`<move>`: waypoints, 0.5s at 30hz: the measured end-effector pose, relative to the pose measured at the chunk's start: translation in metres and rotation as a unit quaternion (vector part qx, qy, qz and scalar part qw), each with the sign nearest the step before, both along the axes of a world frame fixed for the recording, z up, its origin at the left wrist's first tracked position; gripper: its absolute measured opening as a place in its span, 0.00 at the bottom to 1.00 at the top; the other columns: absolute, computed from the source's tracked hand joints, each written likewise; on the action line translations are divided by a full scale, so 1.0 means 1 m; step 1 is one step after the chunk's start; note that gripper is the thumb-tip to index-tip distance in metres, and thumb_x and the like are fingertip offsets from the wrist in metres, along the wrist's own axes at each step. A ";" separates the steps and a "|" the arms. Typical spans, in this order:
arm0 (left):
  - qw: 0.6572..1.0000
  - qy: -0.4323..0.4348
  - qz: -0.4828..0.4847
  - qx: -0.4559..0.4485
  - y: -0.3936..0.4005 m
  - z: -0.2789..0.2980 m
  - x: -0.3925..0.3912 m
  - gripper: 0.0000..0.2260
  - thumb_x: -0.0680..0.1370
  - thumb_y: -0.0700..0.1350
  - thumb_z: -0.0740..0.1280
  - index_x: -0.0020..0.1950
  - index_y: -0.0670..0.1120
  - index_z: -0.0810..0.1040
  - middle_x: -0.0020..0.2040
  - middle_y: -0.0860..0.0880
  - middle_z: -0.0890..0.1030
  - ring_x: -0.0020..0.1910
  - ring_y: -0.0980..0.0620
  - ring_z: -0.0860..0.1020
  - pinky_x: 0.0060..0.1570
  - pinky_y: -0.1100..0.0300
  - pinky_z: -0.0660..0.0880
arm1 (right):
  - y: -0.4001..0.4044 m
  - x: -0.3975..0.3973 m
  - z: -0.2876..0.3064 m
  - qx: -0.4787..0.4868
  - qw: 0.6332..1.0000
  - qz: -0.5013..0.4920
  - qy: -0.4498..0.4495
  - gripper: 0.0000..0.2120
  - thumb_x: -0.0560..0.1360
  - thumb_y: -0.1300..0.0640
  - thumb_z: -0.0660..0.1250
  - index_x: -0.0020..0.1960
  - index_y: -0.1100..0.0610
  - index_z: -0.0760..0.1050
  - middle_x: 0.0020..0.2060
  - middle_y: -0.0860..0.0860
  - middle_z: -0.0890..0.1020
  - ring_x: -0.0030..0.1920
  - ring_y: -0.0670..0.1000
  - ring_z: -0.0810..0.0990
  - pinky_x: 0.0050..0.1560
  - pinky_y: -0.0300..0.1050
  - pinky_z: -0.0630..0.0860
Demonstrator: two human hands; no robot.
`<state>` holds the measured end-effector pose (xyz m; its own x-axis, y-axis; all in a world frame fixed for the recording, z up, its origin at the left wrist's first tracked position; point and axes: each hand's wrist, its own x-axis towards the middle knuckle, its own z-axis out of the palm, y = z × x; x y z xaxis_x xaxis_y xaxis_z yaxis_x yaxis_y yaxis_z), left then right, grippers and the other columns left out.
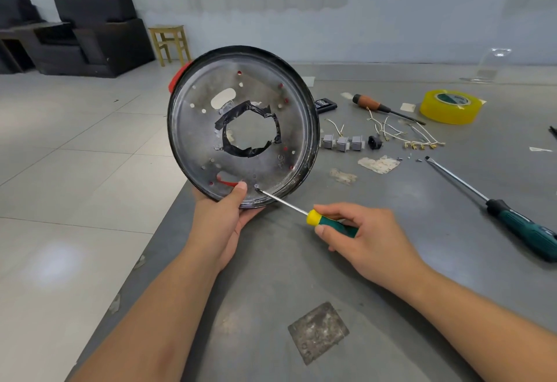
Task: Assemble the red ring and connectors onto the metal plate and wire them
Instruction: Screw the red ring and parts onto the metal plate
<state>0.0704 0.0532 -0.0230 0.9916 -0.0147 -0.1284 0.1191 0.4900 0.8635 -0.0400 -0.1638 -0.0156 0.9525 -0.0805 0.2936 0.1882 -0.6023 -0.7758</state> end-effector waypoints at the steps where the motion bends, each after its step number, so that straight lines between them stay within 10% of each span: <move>1: 1.000 -0.001 0.000 0.001 0.000 0.000 0.000 0.21 0.83 0.33 0.66 0.76 0.43 0.70 0.67 0.40 0.82 0.60 0.41 0.85 0.49 0.47 0.85 | 0.000 0.000 0.000 -0.003 1.000 0.003 0.002 0.14 0.76 0.53 0.75 0.61 0.45 0.84 0.47 0.34 0.85 0.44 0.39 0.85 0.54 0.40 0.81; 15: 1.000 -0.014 0.014 0.020 -0.001 -0.005 0.003 0.23 0.83 0.33 0.67 0.75 0.48 0.69 0.68 0.44 0.82 0.60 0.43 0.85 0.52 0.44 0.85 | 0.002 0.000 0.004 0.013 1.000 -0.001 0.027 0.12 0.77 0.52 0.74 0.60 0.46 0.83 0.48 0.36 0.85 0.43 0.38 0.83 0.54 0.39 0.80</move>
<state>0.0736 0.0523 -0.0284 0.9948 0.0169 -0.1007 0.0818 0.4576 0.8854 -0.0401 -0.1621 -0.0121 0.9666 -0.0897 0.2401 0.1446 -0.5822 -0.8001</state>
